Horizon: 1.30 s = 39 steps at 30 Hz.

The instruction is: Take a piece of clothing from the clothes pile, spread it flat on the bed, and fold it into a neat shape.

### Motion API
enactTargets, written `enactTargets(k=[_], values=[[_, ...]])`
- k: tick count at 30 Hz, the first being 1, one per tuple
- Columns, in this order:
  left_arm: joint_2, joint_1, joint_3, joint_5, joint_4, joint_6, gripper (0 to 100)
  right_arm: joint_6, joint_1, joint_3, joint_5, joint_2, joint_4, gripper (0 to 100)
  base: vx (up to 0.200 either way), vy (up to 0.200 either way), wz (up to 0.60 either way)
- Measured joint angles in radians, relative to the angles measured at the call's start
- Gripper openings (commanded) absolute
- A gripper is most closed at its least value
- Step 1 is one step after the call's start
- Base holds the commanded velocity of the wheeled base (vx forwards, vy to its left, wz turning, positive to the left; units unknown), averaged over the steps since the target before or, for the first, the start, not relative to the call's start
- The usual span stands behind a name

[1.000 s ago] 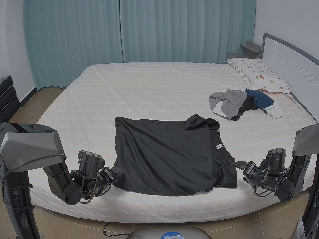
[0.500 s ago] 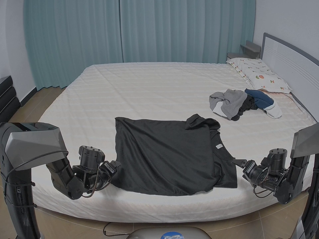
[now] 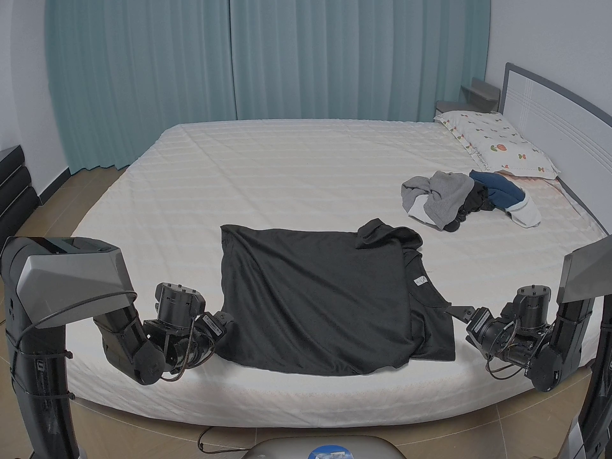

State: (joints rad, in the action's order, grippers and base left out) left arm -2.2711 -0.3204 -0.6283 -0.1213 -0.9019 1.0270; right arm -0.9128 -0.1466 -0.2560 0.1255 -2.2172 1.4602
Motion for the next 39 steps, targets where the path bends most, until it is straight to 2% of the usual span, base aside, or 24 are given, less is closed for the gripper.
enactTargets(k=[11, 17, 22, 32, 39], values=[[-0.019, -0.008, 0.008, -0.056, -0.001, -0.015, 0, 0.0, 0.002, 0.0, 0.0, 0.004, 0.001, 100, 0.0, 0.0, 0.0], [-0.013, -0.007, 0.041, -0.063, 0.002, -0.019, 0, 0.0, 0.011, -0.002, 0.0, 0.004, 0.001, 100, 0.0, 0.0, 0.0], [0.026, -0.007, 0.083, -0.063, 0.021, -0.062, 0, 0.0, 0.015, -0.003, 0.0, 0.005, 0.001, 100, 0.0, 0.0, 0.0], [0.145, -0.003, 0.121, -0.062, 0.237, -0.136, 0, 0.006, 0.036, -0.001, -0.001, 0.004, 0.0, 100, 0.0, 0.0, 0.0], [0.209, 0.039, 0.121, -0.056, 0.295, -0.195, 0, 0.043, 0.062, -0.007, -0.001, -0.008, -0.001, 100, 0.0, 0.0, 0.0]])
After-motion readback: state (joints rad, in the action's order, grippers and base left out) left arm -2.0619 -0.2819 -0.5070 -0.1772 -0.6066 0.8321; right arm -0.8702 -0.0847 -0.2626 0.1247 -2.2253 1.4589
